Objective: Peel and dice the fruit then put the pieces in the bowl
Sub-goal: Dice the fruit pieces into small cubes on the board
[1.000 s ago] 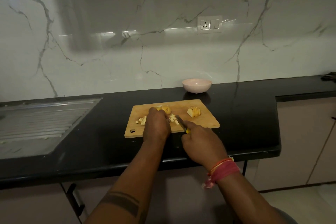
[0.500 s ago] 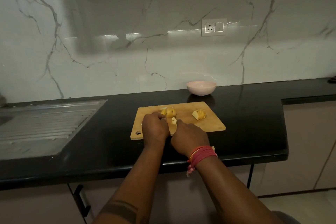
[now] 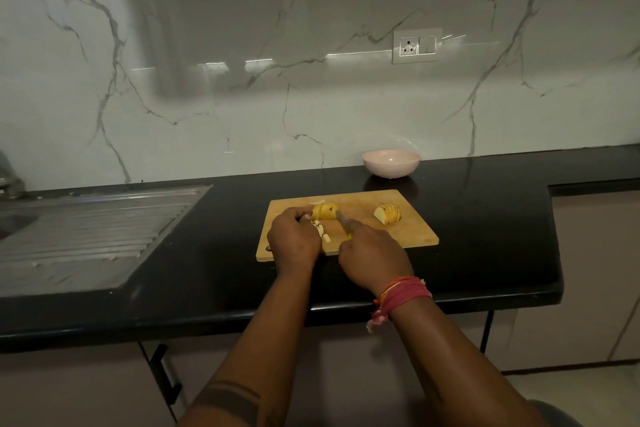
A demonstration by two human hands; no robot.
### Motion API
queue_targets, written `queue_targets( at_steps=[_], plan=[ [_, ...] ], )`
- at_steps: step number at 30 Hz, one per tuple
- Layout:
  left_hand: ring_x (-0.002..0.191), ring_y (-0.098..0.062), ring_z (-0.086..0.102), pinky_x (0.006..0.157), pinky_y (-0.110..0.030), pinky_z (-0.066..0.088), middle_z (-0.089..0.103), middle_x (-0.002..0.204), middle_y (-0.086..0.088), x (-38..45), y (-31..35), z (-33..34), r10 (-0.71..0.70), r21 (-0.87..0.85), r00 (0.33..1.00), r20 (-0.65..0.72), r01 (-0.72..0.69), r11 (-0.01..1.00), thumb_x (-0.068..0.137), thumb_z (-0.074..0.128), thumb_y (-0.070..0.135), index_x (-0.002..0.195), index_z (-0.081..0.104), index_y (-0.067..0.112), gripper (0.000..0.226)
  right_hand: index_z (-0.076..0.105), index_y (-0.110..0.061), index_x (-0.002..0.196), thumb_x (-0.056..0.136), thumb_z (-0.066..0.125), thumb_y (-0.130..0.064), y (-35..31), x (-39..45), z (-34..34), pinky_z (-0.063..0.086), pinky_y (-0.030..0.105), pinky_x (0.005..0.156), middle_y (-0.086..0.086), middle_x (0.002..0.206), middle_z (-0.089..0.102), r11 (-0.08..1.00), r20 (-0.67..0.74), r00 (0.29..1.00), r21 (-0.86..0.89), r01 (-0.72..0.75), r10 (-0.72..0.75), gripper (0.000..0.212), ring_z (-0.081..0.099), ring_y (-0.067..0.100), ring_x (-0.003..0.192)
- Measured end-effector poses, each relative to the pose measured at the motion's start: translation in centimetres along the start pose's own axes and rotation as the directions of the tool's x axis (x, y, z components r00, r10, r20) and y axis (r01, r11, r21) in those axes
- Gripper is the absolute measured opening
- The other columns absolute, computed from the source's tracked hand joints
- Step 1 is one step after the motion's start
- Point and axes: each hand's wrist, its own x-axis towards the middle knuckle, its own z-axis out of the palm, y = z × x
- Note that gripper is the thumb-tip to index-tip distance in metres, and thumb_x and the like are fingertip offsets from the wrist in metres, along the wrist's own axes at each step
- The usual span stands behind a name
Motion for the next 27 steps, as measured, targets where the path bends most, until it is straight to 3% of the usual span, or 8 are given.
queue_targets(
  at_steps=[2, 4, 7, 9, 13, 17, 22, 27],
  plan=[
    [0.086, -0.005, 0.059, 0.063, -0.011, 0.038, 0.072, 0.116, 0.003, -0.2, 0.3, -0.1, 0.014, 0.02, 1.0, 0.017, -0.014, 1.0, 0.101, 0.057, 0.011, 0.113, 0.076, 0.02, 0.024, 0.04, -0.039, 0.151, 0.094, 0.044, -0.032, 0.2, -0.5, -0.4, 0.05, 0.033, 0.071, 0.003, 0.103, 0.067, 0.999, 0.012, 1.0, -0.031, -0.006, 0.006, 0.058, 0.062, 0.021, 0.087],
    [0.094, -0.009, 0.063, 0.075, -0.017, 0.049, 0.071, 0.121, 0.003, -0.4, 0.3, -0.2, 0.066, 0.046, 0.993, 0.101, -0.071, 0.996, 0.098, 0.059, 0.009, 0.114, 0.075, 0.021, 0.026, 0.05, -0.032, 0.142, 0.096, 0.046, -0.032, -0.2, -1.0, -0.5, 0.048, 0.033, 0.071, 0.003, 0.104, 0.067, 0.998, 0.036, 0.999, -0.068, 0.012, -0.01, 0.047, 0.063, 0.022, 0.09],
    [0.103, -0.01, 0.062, 0.088, -0.023, 0.051, 0.064, 0.128, -0.002, -0.6, -0.1, 0.1, 0.148, 0.112, 0.943, 0.3, -0.188, 0.976, 0.089, 0.07, 0.01, 0.115, 0.073, 0.023, 0.028, 0.051, -0.028, 0.141, 0.098, 0.046, -0.033, -0.3, -0.8, -0.5, 0.047, 0.032, 0.073, 0.004, 0.112, 0.068, 0.998, 0.022, 1.0, -0.06, 0.003, -0.002, 0.044, 0.064, 0.024, 0.096],
    [0.111, -0.016, 0.061, 0.096, -0.029, 0.052, 0.061, 0.129, -0.003, -0.5, -0.2, 0.3, 0.157, 0.173, 0.929, 0.335, -0.224, 0.959, 0.086, 0.076, 0.016, 0.109, 0.073, 0.028, 0.027, 0.051, -0.029, 0.142, 0.099, 0.045, -0.034, -0.2, -0.7, -0.8, 0.048, 0.033, 0.075, 0.004, 0.118, 0.068, 0.998, 0.035, 0.999, -0.054, 0.01, -0.008, 0.044, 0.064, 0.024, 0.099],
    [0.111, -0.021, 0.056, 0.097, -0.032, 0.049, 0.055, 0.122, -0.004, -0.6, -0.2, 0.8, 0.169, 0.332, 0.955, 0.243, -0.245, 0.911, 0.09, 0.074, 0.017, 0.106, 0.073, 0.025, 0.018, 0.049, -0.036, 0.144, 0.098, 0.045, -0.031, 0.2, -1.4, -1.0, 0.051, 0.033, 0.076, 0.002, 0.111, 0.069, 0.997, 0.037, 0.997, -0.052, 0.065, -0.063, 0.046, 0.064, 0.022, 0.094],
    [0.103, -0.021, 0.057, 0.087, -0.04, 0.056, 0.052, 0.118, -0.005, -0.5, 0.3, 0.9, 0.142, 0.357, 0.976, 0.167, -0.195, 0.914, 0.094, 0.071, 0.02, 0.112, 0.065, 0.019, 0.019, 0.043, -0.043, 0.148, 0.098, 0.046, -0.028, 0.7, -1.5, -1.0, 0.048, 0.03, 0.063, -0.004, 0.09, 0.066, 0.996, -0.036, 0.997, 0.058, 0.064, -0.062, 0.052, 0.059, 0.011, 0.074],
    [0.093, -0.017, 0.062, 0.08, -0.04, 0.058, 0.064, 0.107, -0.001, 0.1, 0.3, 0.8, 0.193, 0.312, 0.974, 0.119, -0.221, 0.924, 0.096, 0.068, 0.024, 0.104, 0.07, 0.022, 0.009, 0.046, -0.028, 0.149, 0.1, 0.046, -0.028, 0.6, -0.5, -1.3, 0.051, 0.034, 0.085, 0.003, 0.13, 0.064, 0.991, -0.042, 0.999, 0.129, 0.023, -0.018, 0.049, 0.062, 0.021, 0.103],
    [0.107, -0.021, 0.057, 0.09, -0.039, 0.051, 0.067, 0.113, -0.002, 1.0, 0.4, 1.4, 0.318, 0.499, 0.942, 0.107, -0.327, 0.803, 0.101, 0.06, 0.031, 0.114, 0.075, 0.024, 0.021, 0.048, -0.032, 0.147, 0.099, 0.045, -0.029, 0.4, 0.6, -0.8, 0.054, 0.034, 0.08, 0.001, 0.124, 0.066, 0.988, -0.071, 0.997, 0.153, 0.018, -0.007, 0.048, 0.061, 0.018, 0.093]
  ],
)
